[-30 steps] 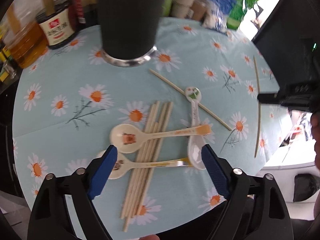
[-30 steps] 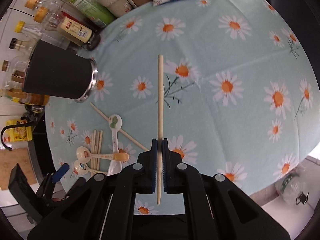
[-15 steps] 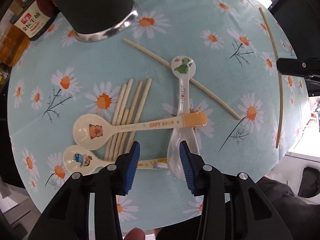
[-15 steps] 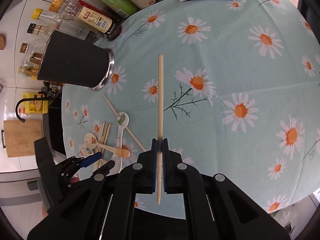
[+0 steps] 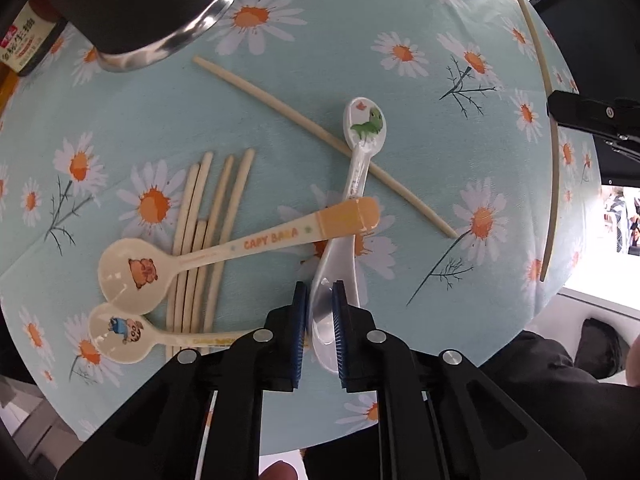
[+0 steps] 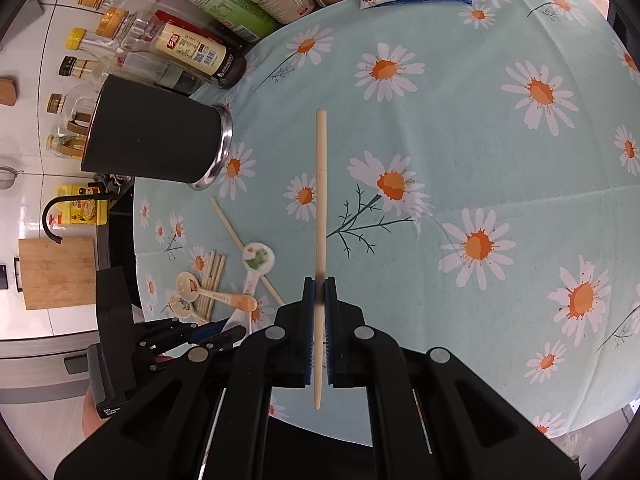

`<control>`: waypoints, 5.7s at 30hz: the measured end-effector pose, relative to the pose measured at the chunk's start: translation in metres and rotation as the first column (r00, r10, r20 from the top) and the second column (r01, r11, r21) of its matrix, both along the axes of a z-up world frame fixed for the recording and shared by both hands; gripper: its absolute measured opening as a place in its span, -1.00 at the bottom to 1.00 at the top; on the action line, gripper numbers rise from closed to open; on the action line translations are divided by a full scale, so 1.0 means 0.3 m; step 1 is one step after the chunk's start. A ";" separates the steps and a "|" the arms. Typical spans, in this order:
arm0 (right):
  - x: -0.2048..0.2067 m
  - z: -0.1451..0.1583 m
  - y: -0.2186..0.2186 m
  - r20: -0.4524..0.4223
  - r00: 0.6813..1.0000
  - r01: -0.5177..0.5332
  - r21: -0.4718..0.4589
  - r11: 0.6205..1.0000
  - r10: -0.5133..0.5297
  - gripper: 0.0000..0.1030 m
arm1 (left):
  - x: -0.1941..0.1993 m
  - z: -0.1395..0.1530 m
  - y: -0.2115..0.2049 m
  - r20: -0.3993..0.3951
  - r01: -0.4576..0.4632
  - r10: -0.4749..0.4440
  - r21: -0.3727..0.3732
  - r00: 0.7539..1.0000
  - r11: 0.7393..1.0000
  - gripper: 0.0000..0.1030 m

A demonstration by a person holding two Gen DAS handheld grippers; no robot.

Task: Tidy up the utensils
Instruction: 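Grasp the white spoon with green print with the left tool while the right tool holds the chopstick, then carry the spoon and chopstick up to the black holder with both tools, then open both tools to drop the spoon and chopstick into the holder, then grasp the orange-handled spoon with the right tool while the left tool grasps the yellow-handled spoon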

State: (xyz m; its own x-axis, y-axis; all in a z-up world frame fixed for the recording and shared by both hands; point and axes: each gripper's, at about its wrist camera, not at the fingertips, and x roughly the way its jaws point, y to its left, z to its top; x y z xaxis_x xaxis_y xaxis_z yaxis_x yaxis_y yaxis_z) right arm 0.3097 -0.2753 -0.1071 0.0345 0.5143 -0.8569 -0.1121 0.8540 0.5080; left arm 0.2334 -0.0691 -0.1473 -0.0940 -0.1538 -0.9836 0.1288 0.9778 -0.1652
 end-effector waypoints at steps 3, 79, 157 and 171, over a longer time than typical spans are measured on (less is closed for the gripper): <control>0.005 0.001 -0.008 0.001 1.000 0.014 0.003 1.000 -0.014 -0.89 | 0.011 0.002 -0.019 0.004 0.007 -0.007 -0.006 1.000 1.000 -0.85; 0.175 0.559 0.644 0.832 0.549 -0.271 0.088 0.958 0.079 -0.89 | 0.217 0.656 0.458 0.790 -0.221 0.462 -0.406 0.403 0.887 -0.89; -0.256 0.043 0.719 0.435 0.258 -0.770 -0.447 0.456 0.863 -0.50 | -0.373 0.304 0.425 0.468 -0.646 0.729 -0.359 0.500 0.674 -0.26; -0.312 -0.141 0.859 0.154 -0.055 -0.874 -0.485 0.028 0.986 -0.52 | -0.447 0.139 0.368 0.290 -0.774 0.847 -0.351 0.445 0.527 -0.26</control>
State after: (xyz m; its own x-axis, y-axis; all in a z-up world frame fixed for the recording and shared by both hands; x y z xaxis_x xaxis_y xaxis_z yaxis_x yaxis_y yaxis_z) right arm 0.2162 -0.0177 -0.1495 -0.0375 0.1866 -0.9817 -0.9856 -0.1689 0.0055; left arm 0.0992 0.0413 -0.1056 0.5200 -0.0934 -0.8490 -0.6250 0.6359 -0.4527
